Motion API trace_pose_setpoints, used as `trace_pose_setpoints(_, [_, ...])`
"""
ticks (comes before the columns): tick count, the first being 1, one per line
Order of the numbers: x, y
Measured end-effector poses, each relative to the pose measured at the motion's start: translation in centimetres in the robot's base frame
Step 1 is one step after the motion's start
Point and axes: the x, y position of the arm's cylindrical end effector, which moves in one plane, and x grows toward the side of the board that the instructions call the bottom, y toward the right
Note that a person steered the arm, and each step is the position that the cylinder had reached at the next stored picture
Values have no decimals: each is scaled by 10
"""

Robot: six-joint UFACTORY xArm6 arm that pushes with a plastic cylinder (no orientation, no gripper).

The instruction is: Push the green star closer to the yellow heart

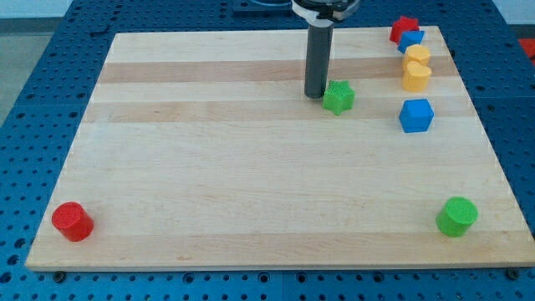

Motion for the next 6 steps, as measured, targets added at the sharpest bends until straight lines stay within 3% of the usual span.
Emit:
trace_pose_setpoints(3, [7, 61])
trace_pose_setpoints(6, [26, 1])
